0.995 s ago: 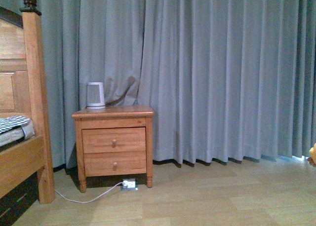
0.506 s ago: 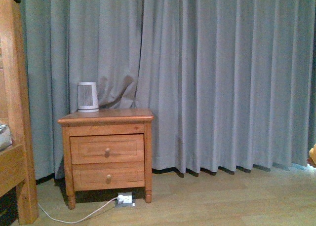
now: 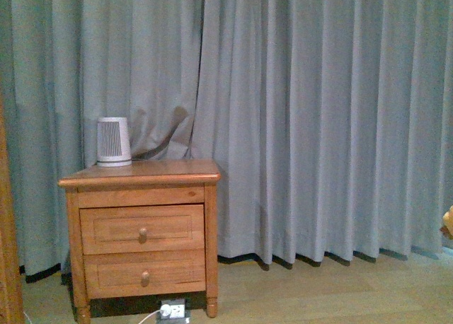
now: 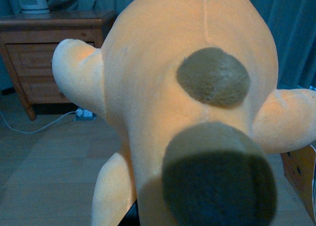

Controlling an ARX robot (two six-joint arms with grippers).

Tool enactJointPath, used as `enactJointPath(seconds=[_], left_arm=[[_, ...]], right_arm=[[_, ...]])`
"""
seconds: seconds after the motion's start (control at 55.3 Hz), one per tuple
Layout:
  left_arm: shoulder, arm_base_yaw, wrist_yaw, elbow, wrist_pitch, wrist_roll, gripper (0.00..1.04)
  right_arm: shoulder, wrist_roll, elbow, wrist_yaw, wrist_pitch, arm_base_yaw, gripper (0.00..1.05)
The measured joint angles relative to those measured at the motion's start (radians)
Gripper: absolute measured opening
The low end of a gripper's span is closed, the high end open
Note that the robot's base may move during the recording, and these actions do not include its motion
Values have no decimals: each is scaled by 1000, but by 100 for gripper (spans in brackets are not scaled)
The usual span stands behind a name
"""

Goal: Put away toys

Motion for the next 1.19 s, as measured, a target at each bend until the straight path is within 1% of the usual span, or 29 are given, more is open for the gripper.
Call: enactJointPath(seconds=[1.194], left_arm=[[0, 2, -6, 0, 0, 0, 98]], right_arm=[[1, 0, 0, -8, 0, 1, 7]])
